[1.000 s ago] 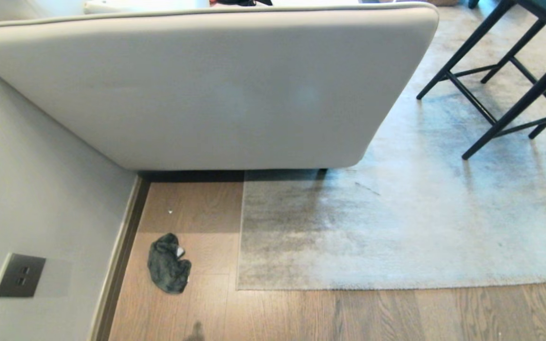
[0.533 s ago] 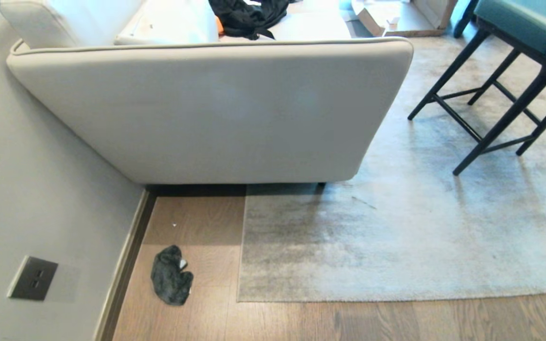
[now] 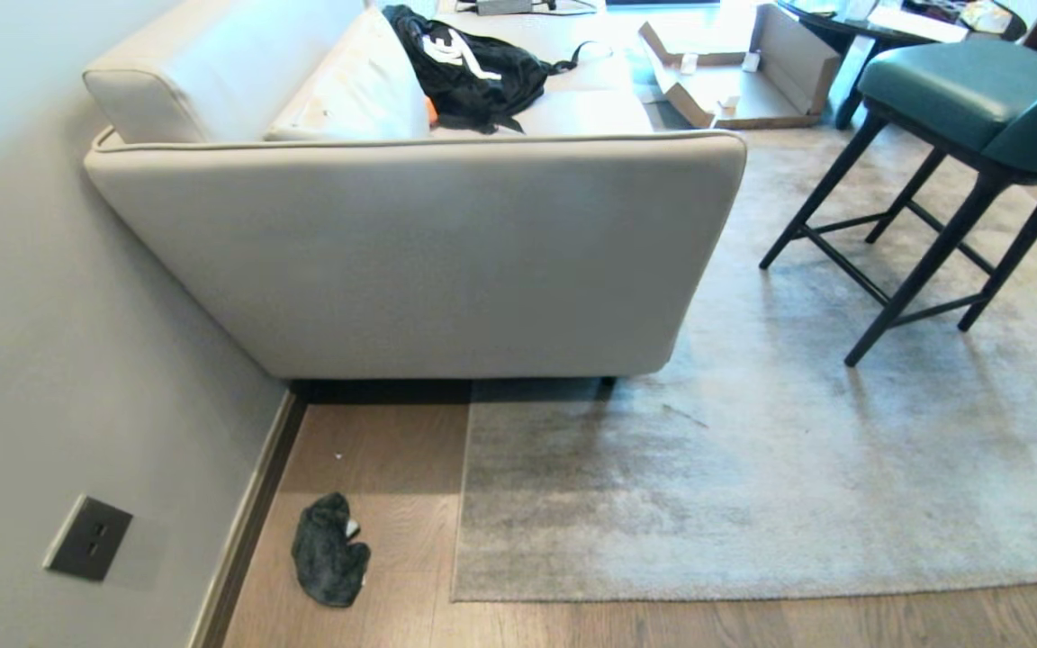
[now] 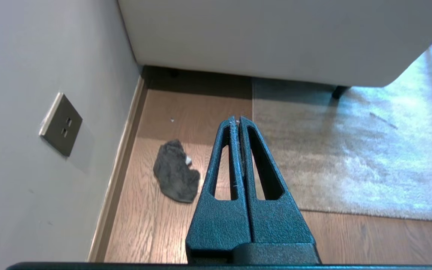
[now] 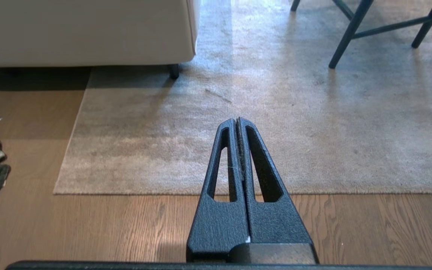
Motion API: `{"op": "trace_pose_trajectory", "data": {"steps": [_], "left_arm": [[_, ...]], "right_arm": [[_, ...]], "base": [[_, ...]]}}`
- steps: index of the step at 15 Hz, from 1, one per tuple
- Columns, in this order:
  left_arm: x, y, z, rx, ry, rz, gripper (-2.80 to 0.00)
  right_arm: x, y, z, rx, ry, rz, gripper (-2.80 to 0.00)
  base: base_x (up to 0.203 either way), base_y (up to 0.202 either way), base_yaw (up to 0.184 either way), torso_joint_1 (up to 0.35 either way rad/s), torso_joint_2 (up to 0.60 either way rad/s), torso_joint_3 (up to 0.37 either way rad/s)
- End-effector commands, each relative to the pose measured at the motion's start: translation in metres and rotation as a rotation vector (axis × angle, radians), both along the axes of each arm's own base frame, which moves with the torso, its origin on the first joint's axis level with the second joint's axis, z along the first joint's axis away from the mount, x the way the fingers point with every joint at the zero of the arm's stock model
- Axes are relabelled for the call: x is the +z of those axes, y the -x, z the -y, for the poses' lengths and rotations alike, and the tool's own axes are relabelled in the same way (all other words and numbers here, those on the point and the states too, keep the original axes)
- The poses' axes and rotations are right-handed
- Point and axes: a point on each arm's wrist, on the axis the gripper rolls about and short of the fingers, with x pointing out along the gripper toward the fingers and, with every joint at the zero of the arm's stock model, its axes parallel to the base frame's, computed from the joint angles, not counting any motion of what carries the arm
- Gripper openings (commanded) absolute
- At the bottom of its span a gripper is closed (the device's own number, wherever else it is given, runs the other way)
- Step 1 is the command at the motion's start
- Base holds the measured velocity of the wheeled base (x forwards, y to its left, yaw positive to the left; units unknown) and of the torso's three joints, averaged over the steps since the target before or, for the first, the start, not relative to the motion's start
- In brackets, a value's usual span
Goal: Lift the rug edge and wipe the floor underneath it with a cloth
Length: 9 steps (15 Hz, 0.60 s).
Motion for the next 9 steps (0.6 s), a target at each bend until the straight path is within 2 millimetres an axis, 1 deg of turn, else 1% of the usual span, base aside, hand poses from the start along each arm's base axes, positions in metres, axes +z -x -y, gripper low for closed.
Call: {"op": "trace_pose_trajectory", "data": {"steps": [1, 7, 9], "left_arm": [[0.0001, 0.0, 0.0, 0.001, 0.001, 0.001, -2.8], [0.0001, 0.0, 0.0, 0.001, 0.003, 0.001, -2.8], [0.0001, 0.0, 0.0, 0.001, 0.003, 0.001, -2.8]], "right_arm": [[0.0, -0.0001, 0.0, 0.0, 0.001, -0.001, -2.8], [0.0, -0.0001, 0.0, 0.0, 0.0, -0.001, -2.8], [0.0, -0.0001, 0.0, 0.0, 0.002, -0.001, -2.8]], "base": [[0.0, 0.0, 0.0, -0.003, 0.0, 0.192], [0.0, 0.0, 0.0, 0.002, 0.01, 0.205], [0.0, 0.0, 0.0, 0.005, 0.0, 0.109]]}}
